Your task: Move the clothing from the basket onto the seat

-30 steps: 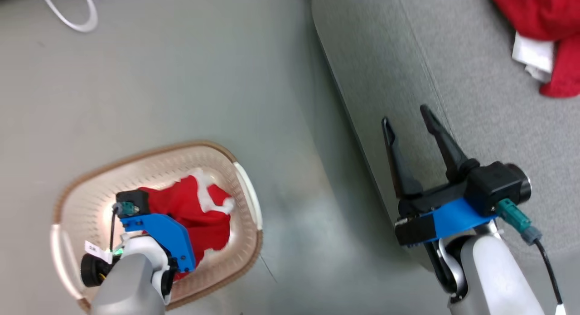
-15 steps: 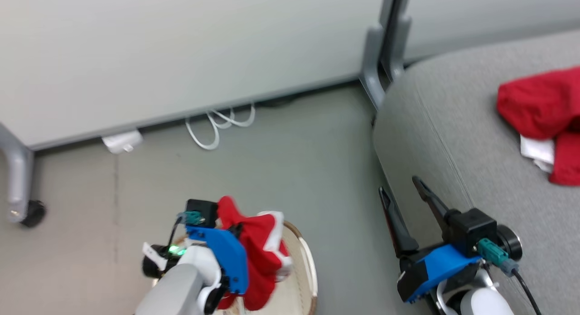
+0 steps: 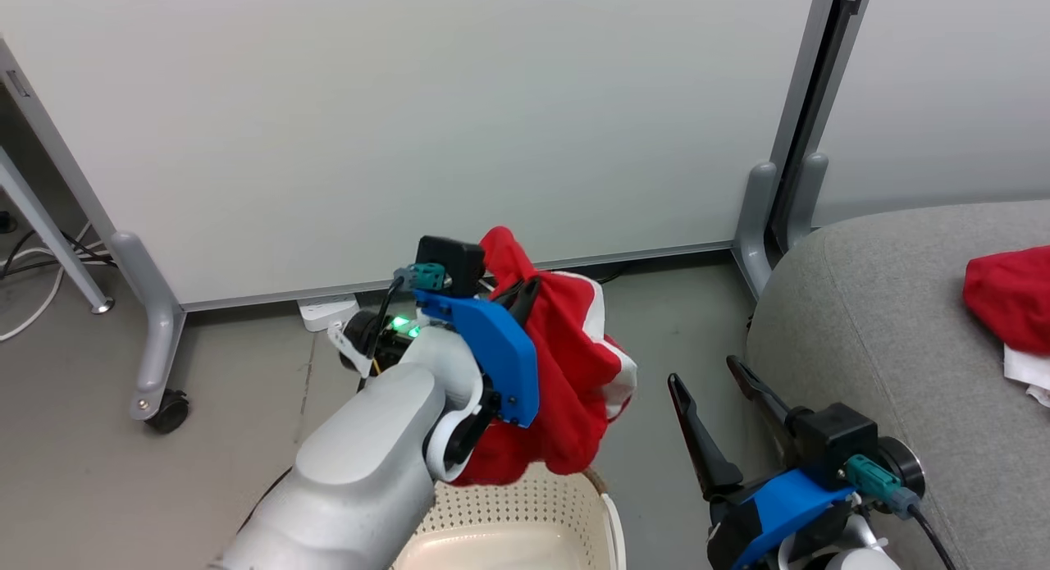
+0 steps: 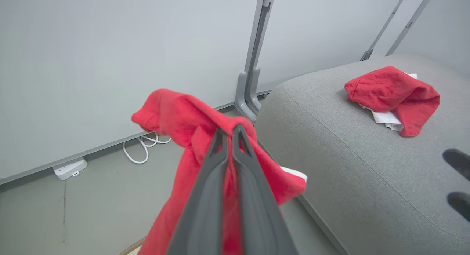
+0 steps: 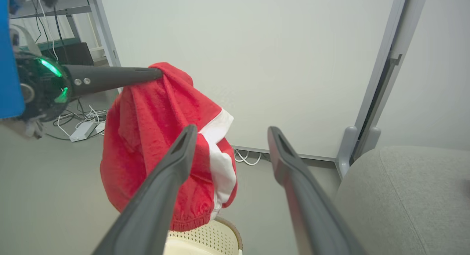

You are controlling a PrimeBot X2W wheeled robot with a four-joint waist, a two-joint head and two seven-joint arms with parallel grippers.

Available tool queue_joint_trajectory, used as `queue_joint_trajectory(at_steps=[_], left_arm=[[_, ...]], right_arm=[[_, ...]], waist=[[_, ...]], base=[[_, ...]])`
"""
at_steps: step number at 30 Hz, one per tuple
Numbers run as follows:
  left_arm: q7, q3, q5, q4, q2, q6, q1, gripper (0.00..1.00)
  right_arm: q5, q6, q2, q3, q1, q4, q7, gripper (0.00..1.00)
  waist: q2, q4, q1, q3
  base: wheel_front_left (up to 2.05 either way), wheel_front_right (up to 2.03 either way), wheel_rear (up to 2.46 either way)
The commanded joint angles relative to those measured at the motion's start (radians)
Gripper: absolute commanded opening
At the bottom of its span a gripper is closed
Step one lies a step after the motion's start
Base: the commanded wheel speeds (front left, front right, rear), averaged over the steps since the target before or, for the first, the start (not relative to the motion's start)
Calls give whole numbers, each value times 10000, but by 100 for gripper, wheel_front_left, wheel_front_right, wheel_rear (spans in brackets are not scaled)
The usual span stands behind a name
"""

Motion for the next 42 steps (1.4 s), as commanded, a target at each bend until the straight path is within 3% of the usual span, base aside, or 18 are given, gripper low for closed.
queue_joint_trajectory(at_steps=[1, 14, 33, 42], left_arm=[[-7, -191, -243, -161, 26, 101, -307, 0], [-348, -1704, -1920, -925, 24, 549, -1823, 0], [-1060, -3302, -3530, -809, 24, 877, -2322, 0], [-1200, -3717, -3982, -707, 23, 846, -2426, 0]], right_arm=[[26, -11, -10, 48, 81, 58, 20, 100], [105, -11, -10, 333, -177, 276, -49, 100], [271, -11, -10, 890, -549, 449, -32, 100], [284, -9, -10, 1868, -2156, 2194, 418, 100]], waist=[[0, 44, 1, -42], [0, 87, 1, -143], [0, -154, 1, -15], [0, -307, 1, -24]], base=[[0, 0, 0], [0, 0, 0], [0, 0, 0], [0, 0, 0]])
